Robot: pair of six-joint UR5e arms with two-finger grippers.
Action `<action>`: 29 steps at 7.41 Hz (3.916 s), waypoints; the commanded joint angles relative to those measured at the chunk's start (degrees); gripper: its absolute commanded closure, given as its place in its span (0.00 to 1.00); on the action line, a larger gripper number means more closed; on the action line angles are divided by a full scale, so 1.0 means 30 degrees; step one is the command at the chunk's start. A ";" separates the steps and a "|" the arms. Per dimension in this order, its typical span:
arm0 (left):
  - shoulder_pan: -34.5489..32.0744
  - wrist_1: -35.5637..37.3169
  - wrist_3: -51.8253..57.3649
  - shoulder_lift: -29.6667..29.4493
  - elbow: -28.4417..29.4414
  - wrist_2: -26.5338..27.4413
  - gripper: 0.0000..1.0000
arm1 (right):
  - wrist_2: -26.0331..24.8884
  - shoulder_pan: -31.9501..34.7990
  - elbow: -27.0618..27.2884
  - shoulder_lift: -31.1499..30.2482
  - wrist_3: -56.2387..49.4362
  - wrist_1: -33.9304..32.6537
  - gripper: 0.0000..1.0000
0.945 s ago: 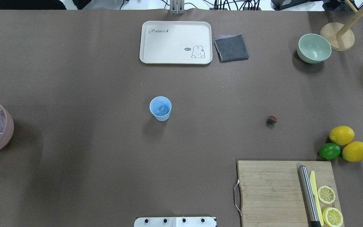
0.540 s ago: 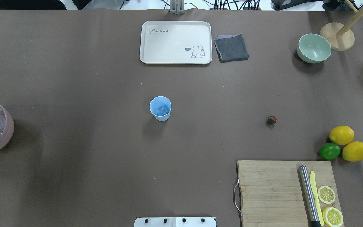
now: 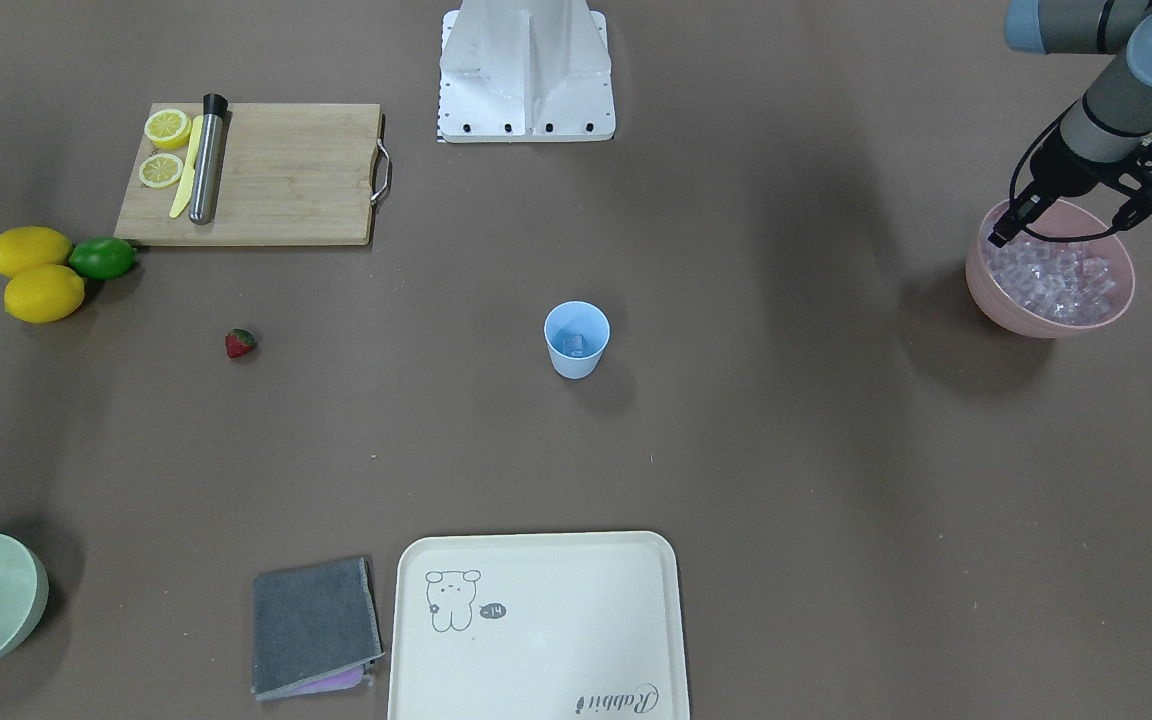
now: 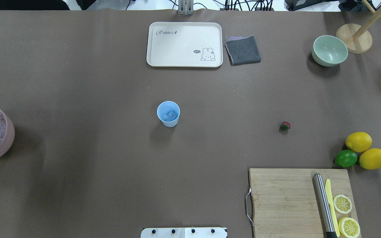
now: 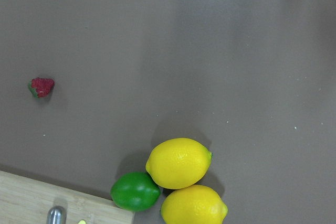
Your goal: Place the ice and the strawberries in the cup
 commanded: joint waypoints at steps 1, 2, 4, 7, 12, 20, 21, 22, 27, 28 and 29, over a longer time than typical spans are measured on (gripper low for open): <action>0.0041 0.0000 -0.0487 -0.0198 -0.0068 0.0002 0.68 | 0.0000 0.0025 -0.0009 -0.0033 0.0000 0.0000 0.00; 0.0042 0.0000 -0.0664 -0.0199 -0.0155 0.0002 0.88 | 0.0000 0.0025 -0.0009 -0.0062 0.0000 -0.0029 0.00; 0.0013 0.0029 -0.0636 -0.0199 -0.0243 -0.0027 1.00 | 0.0000 0.0025 0.0020 -0.0179 0.0000 -0.0029 0.00; -0.0512 0.0059 0.0585 0.0005 -0.0273 -0.0319 1.00 | 0.0000 -0.0004 -0.0009 -0.0180 0.0000 -0.0029 0.00; -0.3064 0.1831 0.2997 -0.3371 -0.0361 -0.3540 1.00 | 0.0029 -0.0034 -0.0126 -0.0121 0.0000 0.0000 0.00; 0.3138 0.8087 0.2212 -1.9252 0.4602 0.0022 1.00 | -0.0029 -0.2111 -0.0947 0.3829 0.2979 0.0000 0.00; 0.3611 0.7883 0.1974 -2.0547 0.6243 0.0496 1.00 | -0.0087 -0.2781 -0.0860 0.4356 0.4235 0.0087 0.00; 0.3790 0.7736 0.1971 -2.0705 0.6492 0.0558 1.00 | -0.0204 -0.3280 -0.0859 0.4854 0.4973 0.0088 0.00; 0.4408 0.6094 0.2059 -2.0853 0.7432 0.0998 0.06 | -0.1432 -0.5360 -0.1881 0.6554 0.6120 0.0205 0.00; 0.4001 0.6210 0.2146 -2.0853 0.7374 0.0911 0.04 | -0.2218 -0.6091 -0.2029 0.6994 0.6123 0.0176 0.00; 0.3098 0.6298 0.2698 -2.0447 0.6967 0.0794 0.04 | -0.2806 -0.6939 -0.2611 0.7230 0.6123 0.0205 0.00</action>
